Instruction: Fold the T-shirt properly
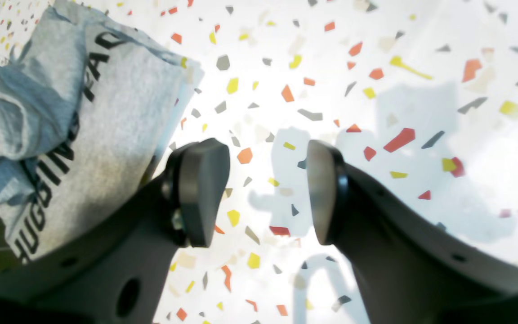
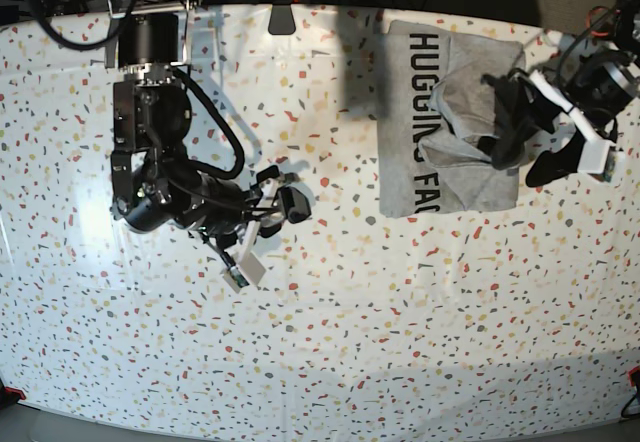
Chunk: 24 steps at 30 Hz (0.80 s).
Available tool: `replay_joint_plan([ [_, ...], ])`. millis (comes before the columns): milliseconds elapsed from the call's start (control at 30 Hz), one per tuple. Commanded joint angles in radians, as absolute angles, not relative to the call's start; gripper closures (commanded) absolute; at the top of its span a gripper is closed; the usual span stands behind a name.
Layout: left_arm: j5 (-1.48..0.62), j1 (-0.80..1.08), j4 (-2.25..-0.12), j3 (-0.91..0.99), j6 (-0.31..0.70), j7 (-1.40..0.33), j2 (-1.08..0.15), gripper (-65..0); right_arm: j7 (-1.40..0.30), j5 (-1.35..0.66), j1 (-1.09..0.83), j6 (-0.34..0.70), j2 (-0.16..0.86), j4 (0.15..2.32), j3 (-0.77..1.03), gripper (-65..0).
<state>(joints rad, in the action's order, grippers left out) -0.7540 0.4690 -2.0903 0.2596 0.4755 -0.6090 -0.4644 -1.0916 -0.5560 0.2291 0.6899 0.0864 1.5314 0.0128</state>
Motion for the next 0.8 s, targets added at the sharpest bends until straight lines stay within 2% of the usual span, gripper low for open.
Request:
replay_joint_plan([
  [0,-0.766,0.483,-2.117,0.266,0.48,-0.585,-0.459,-32.4,-1.067,-0.58,0.258,0.698,0.088,1.548,0.014,-31.7],
  [300,-0.707,0.565,-2.13,0.266,0.483,-0.636,-0.363,-32.4,-1.051,-0.579,0.257,0.698,0.086,1.548,0.014,-31.6],
  [633,-0.772,0.655,-2.13,0.263,0.485,-0.681,-0.36,-32.4,-1.035,-0.58,0.257,0.698,0.086,1.548,0.014,-31.6],
  [767,-0.737,0.667,-2.13,0.203,0.49,-0.676,-0.36,-32.4,-1.031,-0.58,0.258,0.698,0.086,1.548,0.014,-31.6],
])
